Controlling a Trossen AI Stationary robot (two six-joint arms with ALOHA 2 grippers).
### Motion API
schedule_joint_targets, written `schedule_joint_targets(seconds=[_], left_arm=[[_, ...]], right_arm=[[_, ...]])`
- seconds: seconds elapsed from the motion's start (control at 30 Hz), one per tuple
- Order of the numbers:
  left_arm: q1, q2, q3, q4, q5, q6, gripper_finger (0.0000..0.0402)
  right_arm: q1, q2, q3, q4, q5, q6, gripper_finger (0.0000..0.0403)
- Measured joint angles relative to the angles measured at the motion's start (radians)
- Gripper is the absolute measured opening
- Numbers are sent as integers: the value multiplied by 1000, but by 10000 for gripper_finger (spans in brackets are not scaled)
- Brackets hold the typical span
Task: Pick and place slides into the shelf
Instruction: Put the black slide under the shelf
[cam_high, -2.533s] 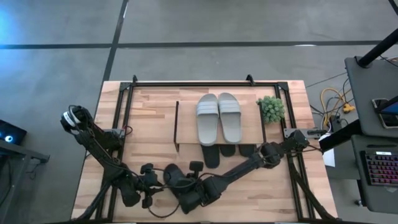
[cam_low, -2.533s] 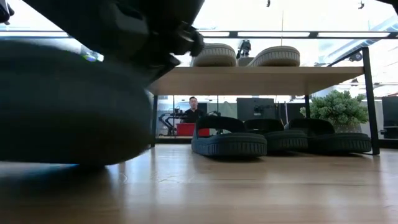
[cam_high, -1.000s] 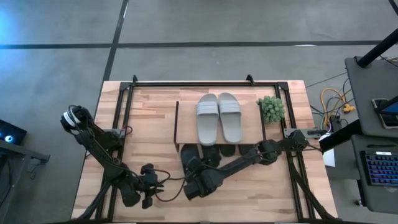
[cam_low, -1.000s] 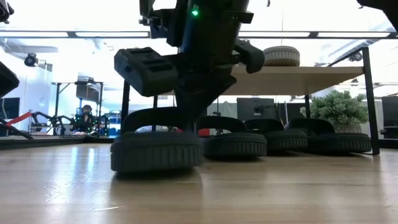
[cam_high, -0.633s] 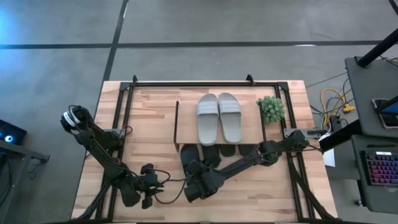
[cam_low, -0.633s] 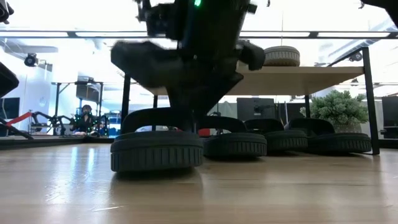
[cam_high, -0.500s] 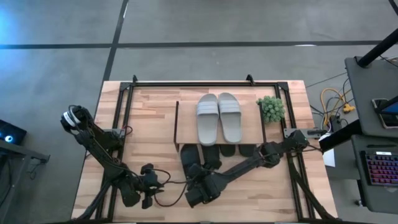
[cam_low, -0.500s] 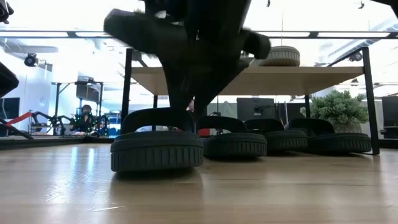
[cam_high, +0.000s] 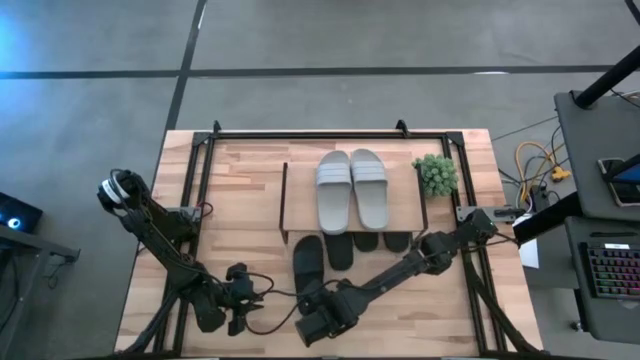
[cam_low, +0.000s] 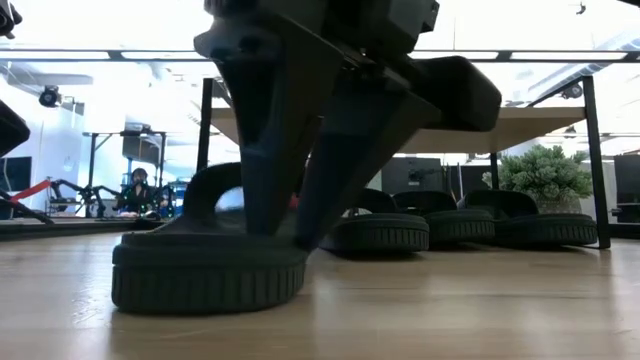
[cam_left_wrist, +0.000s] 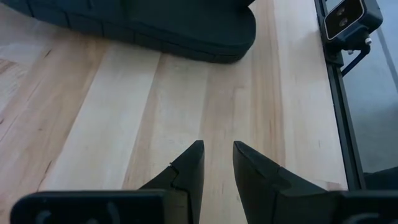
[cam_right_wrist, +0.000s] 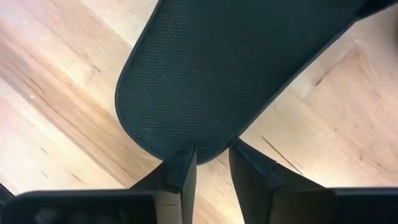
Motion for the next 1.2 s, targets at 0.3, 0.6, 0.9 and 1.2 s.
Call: schedule_joint_targets(seconds=[0.3,0.6,0.9,1.2], left_arm=[[0,0,0,0,0,0,70],[-1,0,-1,-1,0,0,70],[-2,0,-2,-1,0,1,70],[-1,0,-2,-1,0,0,70]], right_arm=[[7,-20,21,-53,98,34,88],[9,-63,23,-26,-81,19,121],[31,3,18,163,-162,64,92],[-6,35,17,161,-38,4,69]])
